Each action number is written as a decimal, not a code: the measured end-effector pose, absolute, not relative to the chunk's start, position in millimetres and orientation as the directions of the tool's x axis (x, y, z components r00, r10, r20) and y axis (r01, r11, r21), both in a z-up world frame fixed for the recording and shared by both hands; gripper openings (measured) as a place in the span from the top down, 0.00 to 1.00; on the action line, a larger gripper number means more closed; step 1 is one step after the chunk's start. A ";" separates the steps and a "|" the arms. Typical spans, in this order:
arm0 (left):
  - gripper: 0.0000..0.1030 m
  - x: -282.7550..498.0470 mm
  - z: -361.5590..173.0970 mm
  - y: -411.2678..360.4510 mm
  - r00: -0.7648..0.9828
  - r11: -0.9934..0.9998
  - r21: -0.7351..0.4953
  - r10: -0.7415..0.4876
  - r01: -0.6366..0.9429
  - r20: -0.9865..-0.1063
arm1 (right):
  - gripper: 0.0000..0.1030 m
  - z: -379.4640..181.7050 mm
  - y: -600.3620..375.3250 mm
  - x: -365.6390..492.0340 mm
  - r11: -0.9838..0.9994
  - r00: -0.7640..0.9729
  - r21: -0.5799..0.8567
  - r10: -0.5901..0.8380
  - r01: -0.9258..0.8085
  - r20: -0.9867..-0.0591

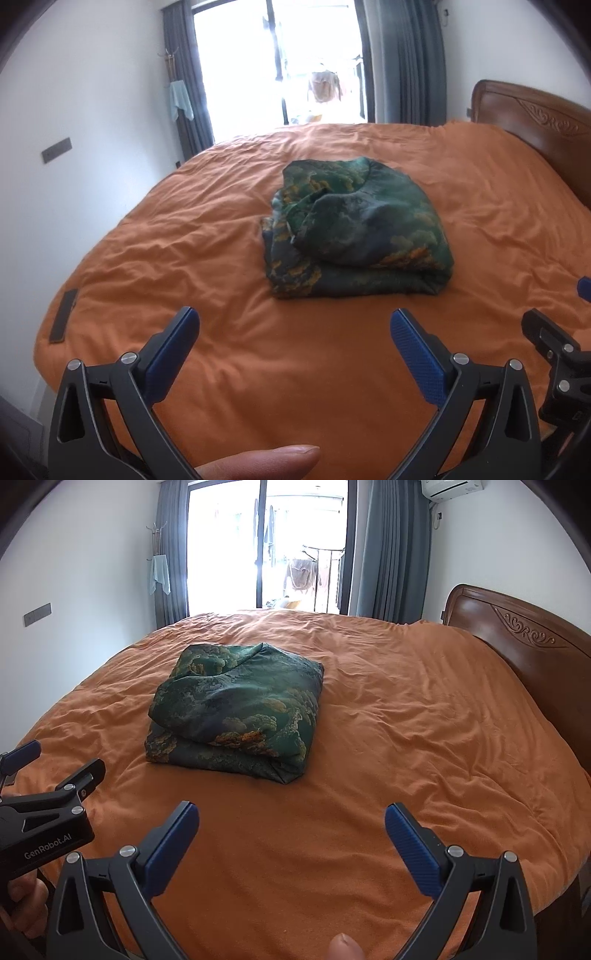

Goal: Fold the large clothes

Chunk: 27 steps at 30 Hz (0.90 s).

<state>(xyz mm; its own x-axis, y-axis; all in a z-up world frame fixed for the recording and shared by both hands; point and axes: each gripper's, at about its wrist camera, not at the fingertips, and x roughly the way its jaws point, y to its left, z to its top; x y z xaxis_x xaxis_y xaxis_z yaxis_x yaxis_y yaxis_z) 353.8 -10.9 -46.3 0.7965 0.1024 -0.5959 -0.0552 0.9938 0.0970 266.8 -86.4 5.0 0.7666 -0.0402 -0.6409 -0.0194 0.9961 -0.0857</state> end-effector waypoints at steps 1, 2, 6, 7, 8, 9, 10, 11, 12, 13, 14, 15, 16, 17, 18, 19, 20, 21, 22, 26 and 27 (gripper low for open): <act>0.00 353.4 -45.2 -9.9 0.795 0.995 0.091 0.095 -0.050 -0.600 | 0.00 5.8 -86.0 266.5 0.996 0.766 -0.088 -0.043 -0.018 -0.641; 0.00 352.5 -44.2 -9.7 0.794 0.995 0.089 0.089 -0.044 -0.601 | 0.00 6.5 -85.7 266.0 0.996 0.767 -0.092 -0.046 -0.017 -0.640; 0.00 350.3 -41.6 -11.3 0.792 0.995 0.094 0.076 -0.024 -0.605 | 0.00 11.6 -80.7 263.6 0.994 0.767 -0.104 -0.041 -0.033 -0.640; 0.00 350.3 -41.3 -11.4 0.789 0.996 0.089 0.071 -0.021 -0.610 | 0.00 13.1 -79.6 263.0 0.994 0.768 -0.101 -0.037 -0.036 -0.639; 0.00 350.6 -40.9 -11.3 0.786 0.996 0.083 0.066 -0.019 -0.615 | 0.00 14.4 -78.7 262.4 0.995 0.769 -0.096 -0.032 -0.038 -0.639; 0.00 350.7 -40.6 -10.9 0.784 0.997 0.076 0.060 -0.017 -0.617 | 0.00 15.4 -78.1 262.0 0.995 0.769 -0.092 -0.029 -0.039 -0.638; 0.00 350.5 -40.3 -10.9 0.784 0.997 0.072 0.056 -0.014 -0.619 | 0.00 16.3 -77.6 261.8 0.995 0.770 -0.092 -0.029 -0.038 -0.637; 0.00 350.2 -40.2 -10.9 0.784 0.997 0.070 0.054 -0.013 -0.618 | 0.00 17.0 -77.1 262.0 0.995 0.771 -0.094 -0.033 -0.035 -0.636; 0.00 350.1 -39.9 -11.2 0.785 0.997 0.072 0.054 -0.012 -0.617 | 0.00 17.4 -76.5 262.0 0.995 0.772 -0.096 -0.036 -0.033 -0.635; 0.00 350.1 -39.9 -11.6 0.786 0.997 0.075 0.054 -0.010 -0.616 | 0.00 17.7 -76.0 261.9 0.995 0.772 -0.099 -0.039 -0.031 -0.634; 0.00 350.3 -40.2 -11.6 0.785 0.997 0.075 0.053 -0.009 -0.617 | 0.00 18.0 -75.5 262.1 0.994 0.772 -0.104 -0.044 -0.028 -0.634; 0.00 350.7 -40.5 -11.5 0.784 0.997 0.074 0.054 -0.010 -0.619 | 0.00 18.4 -74.6 262.0 0.994 0.773 -0.110 -0.049 -0.027 -0.633; 0.00 351.0 -40.8 -11.3 0.782 0.997 0.071 0.053 -0.011 -0.620 | 0.00 18.7 -73.9 262.1 0.993 0.773 -0.115 -0.052 -0.028 -0.633; 0.00 351.3 -40.9 -10.8 0.781 0.998 0.069 0.054 -0.014 -0.622 | 0.00 18.6 -73.0 262.2 0.993 0.773 -0.118 -0.052 -0.030 -0.632; 0.00 351.6 -40.8 -10.2 0.781 0.998 0.067 0.056 -0.018 -0.622 | 0.00 18.5 -71.9 262.0 0.992 0.773 -0.118 -0.048 -0.035 -0.633; 0.00 351.8 -40.7 -9.7 0.781 0.998 0.067 0.057 -0.020 -0.622 | 0.00 18.5 -70.9 261.5 0.992 0.773 -0.117 -0.045 -0.038 -0.633; 0.00 351.8 -40.6 -9.5 0.781 0.997 0.067 0.060 -0.023 -0.622 | 0.00 18.5 -70.0 260.9 0.992 0.773 -0.116 -0.042 -0.041 -0.633; 0.01 351.7 -40.4 -9.4 0.781 0.997 0.068 0.063 -0.025 -0.621 | 0.00 18.6 -69.5 260.7 0.993 0.773 -0.114 -0.041 -0.042 -0.634; 0.01 351.7 -40.2 -9.1 0.782 0.997 0.070 0.065 -0.027 -0.620 | 0.00 18.9 -69.0 260.5 0.993 0.773 -0.113 -0.040 -0.041 -0.634; 0.01 351.7 -40.0 -9.1 0.782 0.997 0.070 0.065 -0.027 -0.620 | 0.00 18.5 -69.5 260.1 0.992 0.775 -0.119 -0.048 -0.035 -0.630; 0.01 351.5 -39.8 -9.0 0.783 0.997 0.072 0.067 -0.028 -0.619 | 0.00 18.3 -70.2 260.2 0.992 0.775 -0.119 -0.050 -0.032 -0.630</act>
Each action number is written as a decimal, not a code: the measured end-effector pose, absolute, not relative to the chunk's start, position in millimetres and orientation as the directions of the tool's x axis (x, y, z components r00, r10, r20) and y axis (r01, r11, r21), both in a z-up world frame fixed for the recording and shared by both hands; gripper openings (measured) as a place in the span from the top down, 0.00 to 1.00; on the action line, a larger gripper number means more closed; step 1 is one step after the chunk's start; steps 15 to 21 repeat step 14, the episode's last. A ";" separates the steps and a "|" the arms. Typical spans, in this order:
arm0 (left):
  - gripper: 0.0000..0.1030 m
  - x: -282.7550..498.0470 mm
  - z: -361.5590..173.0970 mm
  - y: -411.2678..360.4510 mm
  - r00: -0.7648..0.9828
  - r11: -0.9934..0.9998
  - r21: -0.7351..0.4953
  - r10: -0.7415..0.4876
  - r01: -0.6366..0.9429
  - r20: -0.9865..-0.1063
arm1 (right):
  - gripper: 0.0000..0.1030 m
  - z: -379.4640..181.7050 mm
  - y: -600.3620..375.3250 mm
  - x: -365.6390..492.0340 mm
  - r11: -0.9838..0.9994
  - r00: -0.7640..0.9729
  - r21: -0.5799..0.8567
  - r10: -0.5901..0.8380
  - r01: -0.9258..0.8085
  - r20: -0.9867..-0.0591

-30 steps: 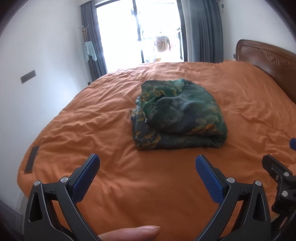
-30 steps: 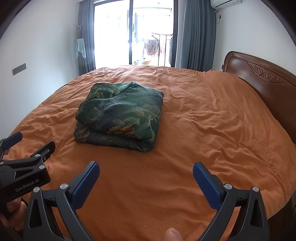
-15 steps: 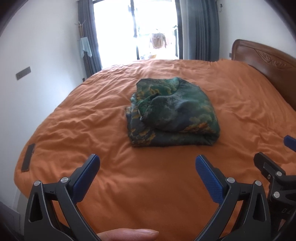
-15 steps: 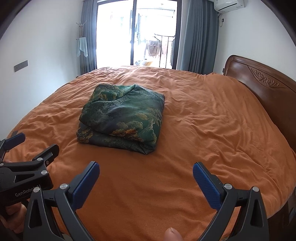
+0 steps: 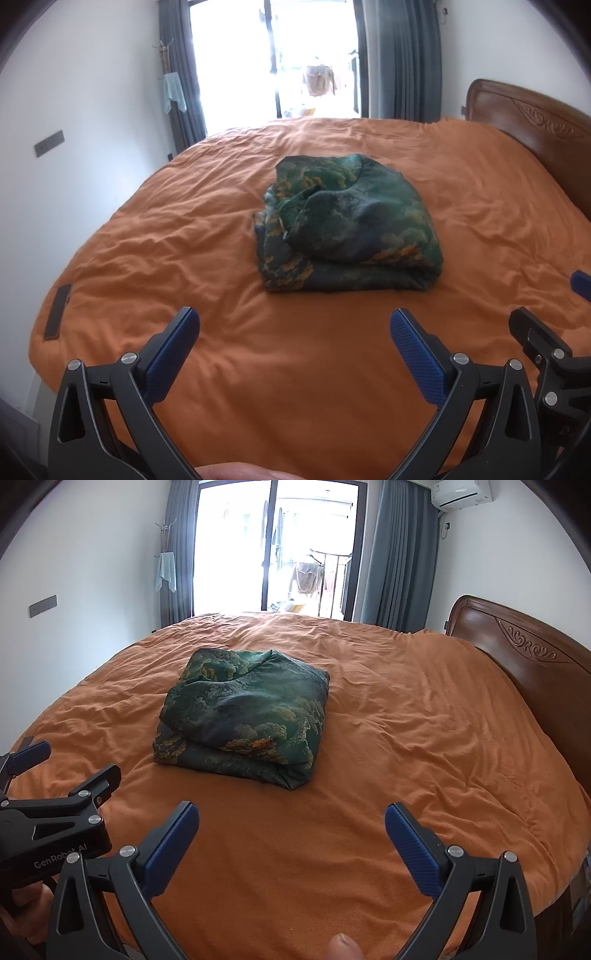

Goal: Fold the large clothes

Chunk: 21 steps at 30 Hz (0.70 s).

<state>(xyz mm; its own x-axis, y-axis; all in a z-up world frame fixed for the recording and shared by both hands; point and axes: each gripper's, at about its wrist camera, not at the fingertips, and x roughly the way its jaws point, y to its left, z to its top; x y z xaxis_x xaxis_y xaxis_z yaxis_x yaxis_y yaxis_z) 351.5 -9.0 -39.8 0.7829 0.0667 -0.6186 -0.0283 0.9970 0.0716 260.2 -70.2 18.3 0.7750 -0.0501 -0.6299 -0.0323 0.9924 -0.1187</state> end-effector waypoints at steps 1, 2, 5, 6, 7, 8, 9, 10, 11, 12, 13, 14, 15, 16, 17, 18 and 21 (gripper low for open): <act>0.01 351.8 -39.8 -8.9 0.783 0.997 0.072 0.067 -0.029 -0.619 | 0.00 18.1 -71.1 260.3 0.993 0.774 -0.117 -0.051 -0.030 -0.631; 0.01 351.7 -39.5 -8.4 0.783 0.997 0.071 0.067 -0.030 -0.619 | 0.00 18.1 -71.0 260.6 0.993 0.773 -0.115 -0.050 -0.030 -0.632; 0.01 351.9 -39.3 -7.9 0.783 0.997 0.071 0.069 -0.032 -0.618 | 0.00 18.6 -70.7 261.2 0.993 0.775 -0.118 -0.053 -0.028 -0.630; 0.01 352.2 -39.5 -7.9 0.782 0.997 0.071 0.069 -0.031 -0.619 | 0.00 18.4 -71.2 261.4 0.993 0.775 -0.117 -0.051 -0.029 -0.630; 0.01 352.1 -39.6 -8.1 0.782 0.997 0.071 0.068 -0.031 -0.619 | 0.00 18.1 -71.1 261.7 0.993 0.775 -0.117 -0.051 -0.030 -0.630; 0.01 351.6 -39.5 -7.5 0.784 0.997 0.069 0.066 -0.030 -0.617 | 0.00 17.3 -71.0 261.9 0.993 0.775 -0.117 -0.051 -0.030 -0.630; 0.00 351.3 -39.3 -7.7 0.786 0.997 0.068 0.068 -0.034 -0.615 | 0.00 17.3 -71.0 261.8 0.993 0.774 -0.118 -0.053 -0.029 -0.631; 0.00 351.3 -39.5 -7.0 0.786 0.997 0.067 0.073 -0.040 -0.614 | 0.00 16.9 -71.0 261.9 0.993 0.773 -0.117 -0.053 -0.028 -0.632; 0.00 351.5 -39.7 -6.5 0.784 0.997 0.066 0.077 -0.046 -0.616 | 0.00 16.5 -71.6 262.2 0.993 0.772 -0.116 -0.052 -0.028 -0.633; 0.00 351.6 -39.9 -6.5 0.784 0.997 0.066 0.078 -0.047 -0.616 | 0.00 16.3 -71.5 262.1 0.993 0.771 -0.115 -0.052 -0.028 -0.634; 0.00 351.6 -39.8 -6.3 0.785 0.996 0.070 0.085 -0.053 -0.614 | 0.00 16.2 -71.4 262.1 0.993 0.771 -0.115 -0.052 -0.027 -0.634; 0.00 351.8 -39.5 -5.7 0.787 0.996 0.074 0.090 -0.056 -0.610 | 0.00 16.4 -71.4 261.8 0.993 0.772 -0.115 -0.052 -0.027 -0.634; 0.00 351.8 -39.5 -5.7 0.787 0.996 0.074 0.090 -0.056 -0.610 | 0.00 16.4 -71.4 261.8 0.993 0.772 -0.115 -0.052 -0.027 -0.634; 0.00 351.8 -39.5 -5.7 0.787 0.996 0.074 0.090 -0.056 -0.610 | 0.00 16.4 -71.4 261.8 0.993 0.772 -0.115 -0.052 -0.027 -0.634; 0.00 351.8 -39.5 -5.7 0.787 0.996 0.074 0.090 -0.056 -0.610 | 0.00 16.4 -71.4 261.8 0.993 0.772 -0.115 -0.052 -0.027 -0.634; 0.00 351.8 -39.5 -5.7 0.787 0.996 0.074 0.090 -0.056 -0.610 | 0.00 16.4 -71.4 261.8 0.993 0.772 -0.115 -0.052 -0.027 -0.634; 0.00 351.8 -39.5 -5.7 0.787 0.996 0.074 0.090 -0.056 -0.610 | 0.00 16.4 -71.4 261.8 0.993 0.772 -0.115 -0.052 -0.027 -0.634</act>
